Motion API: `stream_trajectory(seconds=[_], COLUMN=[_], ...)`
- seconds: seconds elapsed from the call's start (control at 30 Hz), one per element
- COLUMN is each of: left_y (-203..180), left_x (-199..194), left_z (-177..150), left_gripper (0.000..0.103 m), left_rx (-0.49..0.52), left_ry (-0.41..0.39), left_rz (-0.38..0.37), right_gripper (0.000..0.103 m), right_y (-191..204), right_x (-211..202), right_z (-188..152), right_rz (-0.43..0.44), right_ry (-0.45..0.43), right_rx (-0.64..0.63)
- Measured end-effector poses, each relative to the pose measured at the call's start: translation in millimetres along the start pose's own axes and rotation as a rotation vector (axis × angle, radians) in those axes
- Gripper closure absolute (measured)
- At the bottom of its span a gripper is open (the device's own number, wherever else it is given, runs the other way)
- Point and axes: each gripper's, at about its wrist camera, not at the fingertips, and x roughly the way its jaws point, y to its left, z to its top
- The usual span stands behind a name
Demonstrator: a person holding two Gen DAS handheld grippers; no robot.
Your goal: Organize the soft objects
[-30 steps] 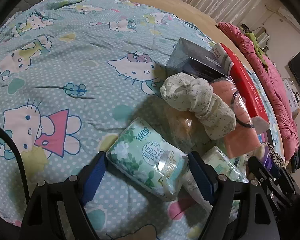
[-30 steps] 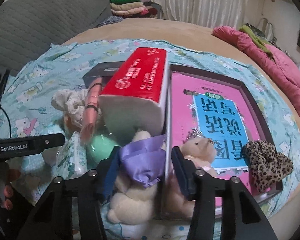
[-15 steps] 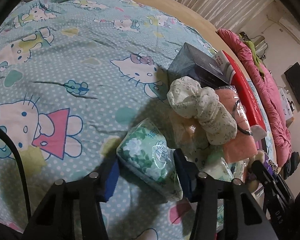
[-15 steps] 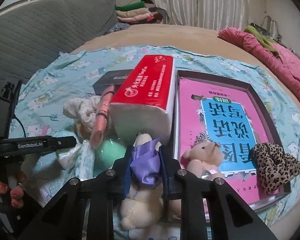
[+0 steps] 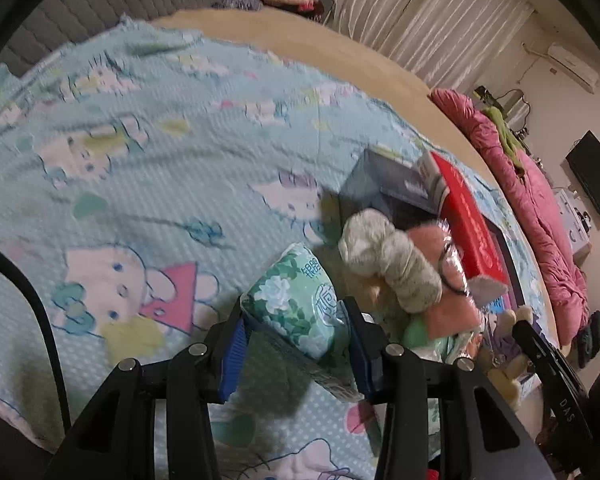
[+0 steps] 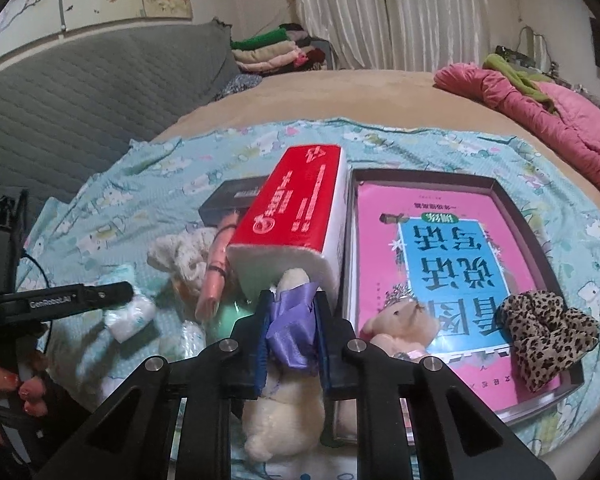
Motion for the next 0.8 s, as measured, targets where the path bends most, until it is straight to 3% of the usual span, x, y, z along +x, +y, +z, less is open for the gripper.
stream_trajectory(seconds=[0.5, 0.8], left_y=[-37, -60], left_x=[-39, -50], left_z=[1, -2], left_gripper=[0.058, 0.058], left_rx=[0.098, 0.151], left_ry=[-0.081, -0.095], left_rz=[0.002, 0.0], right_gripper=[0.084, 0.084], right_y=[-19, -36], right_x=[-31, -47], right_z=[6, 9], right_rz=[-0.028, 0.008], right_ry=[-0.088, -0.123], right_rx=[0.043, 0.102])
